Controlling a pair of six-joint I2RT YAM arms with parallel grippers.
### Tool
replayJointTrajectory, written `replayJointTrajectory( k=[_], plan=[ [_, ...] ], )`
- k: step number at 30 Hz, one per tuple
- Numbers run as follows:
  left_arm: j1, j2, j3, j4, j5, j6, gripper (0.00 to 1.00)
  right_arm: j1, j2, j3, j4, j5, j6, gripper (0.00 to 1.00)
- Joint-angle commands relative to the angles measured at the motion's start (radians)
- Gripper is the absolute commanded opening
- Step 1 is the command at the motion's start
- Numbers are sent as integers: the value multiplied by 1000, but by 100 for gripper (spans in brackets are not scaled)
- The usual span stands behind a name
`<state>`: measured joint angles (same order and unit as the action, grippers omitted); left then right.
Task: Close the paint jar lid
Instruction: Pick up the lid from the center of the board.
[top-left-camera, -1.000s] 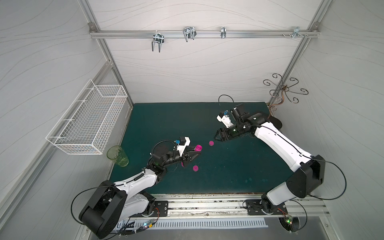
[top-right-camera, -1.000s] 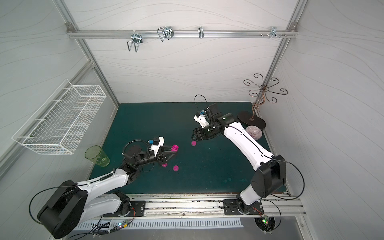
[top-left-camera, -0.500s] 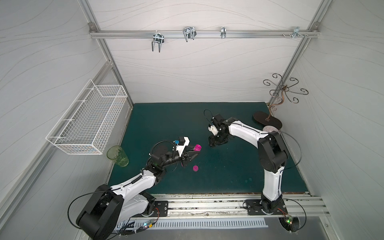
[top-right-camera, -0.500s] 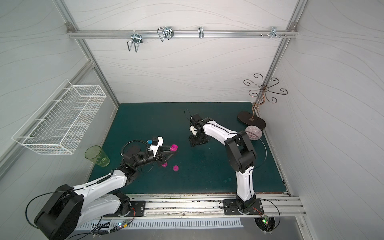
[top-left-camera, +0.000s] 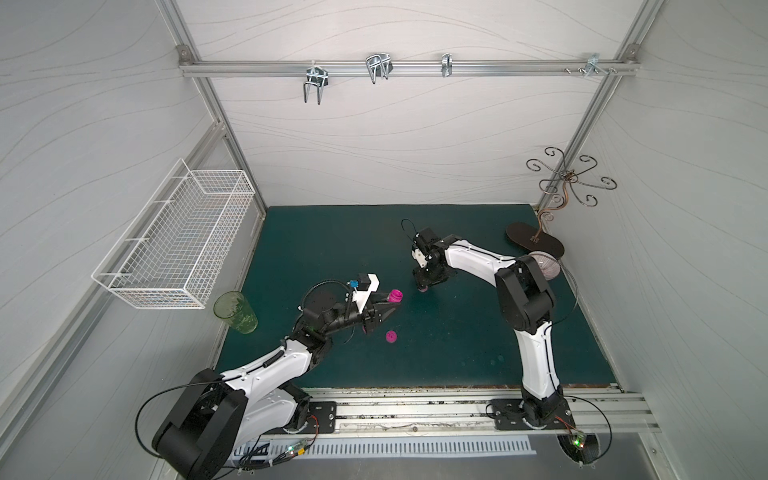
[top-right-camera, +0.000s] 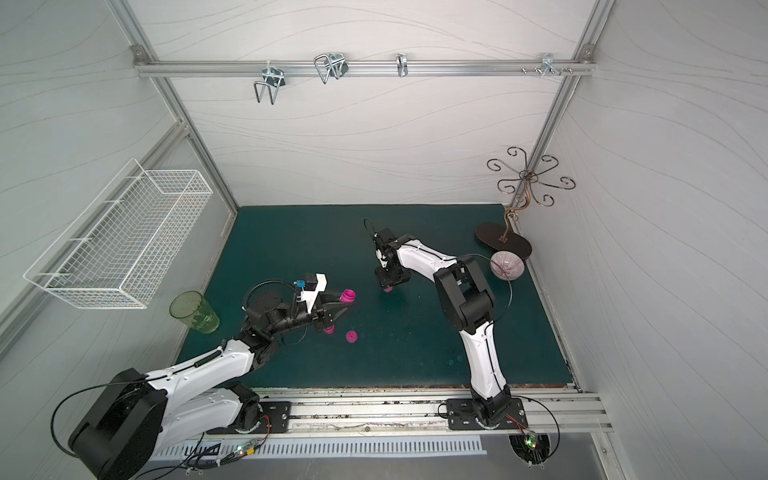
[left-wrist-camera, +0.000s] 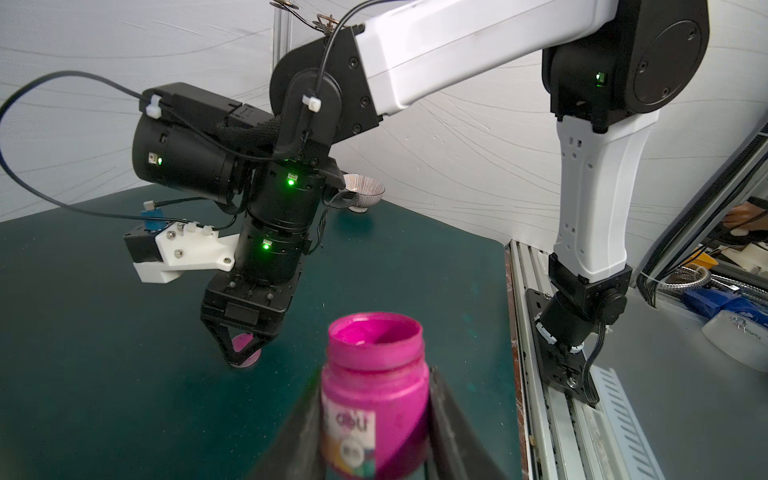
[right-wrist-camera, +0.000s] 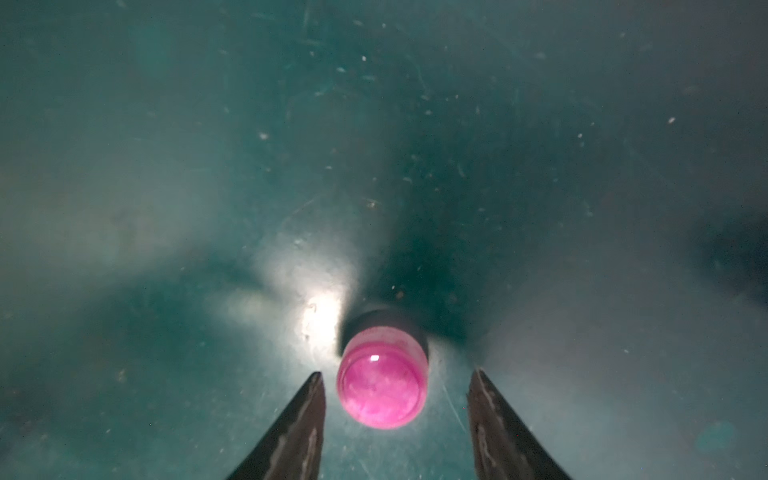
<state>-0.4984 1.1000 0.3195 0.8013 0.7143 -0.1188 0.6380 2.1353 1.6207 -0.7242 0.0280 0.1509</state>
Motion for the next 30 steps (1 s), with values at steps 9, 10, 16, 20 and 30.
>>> replayJointTrajectory(
  k=[9, 10, 16, 20, 30],
  plan=[
    [7, -2, 27, 31, 5, 14, 0, 11, 32, 25, -1, 12, 15, 43],
    [8, -1, 27, 30, 5, 14, 0, 11, 31, 23, -2, 9, 16, 42],
    [11, -3, 27, 30, 2, 14, 0, 17, 28, 19, -17, 0, 28, 39],
    [14, -1, 27, 27, 1, 14, 0, 15, 24, 19, -32, -5, 31, 38],
    [17, 4, 27, 25, -3, 13, 0, 4, -46, -5, -31, -11, 44, 34]
  ],
)
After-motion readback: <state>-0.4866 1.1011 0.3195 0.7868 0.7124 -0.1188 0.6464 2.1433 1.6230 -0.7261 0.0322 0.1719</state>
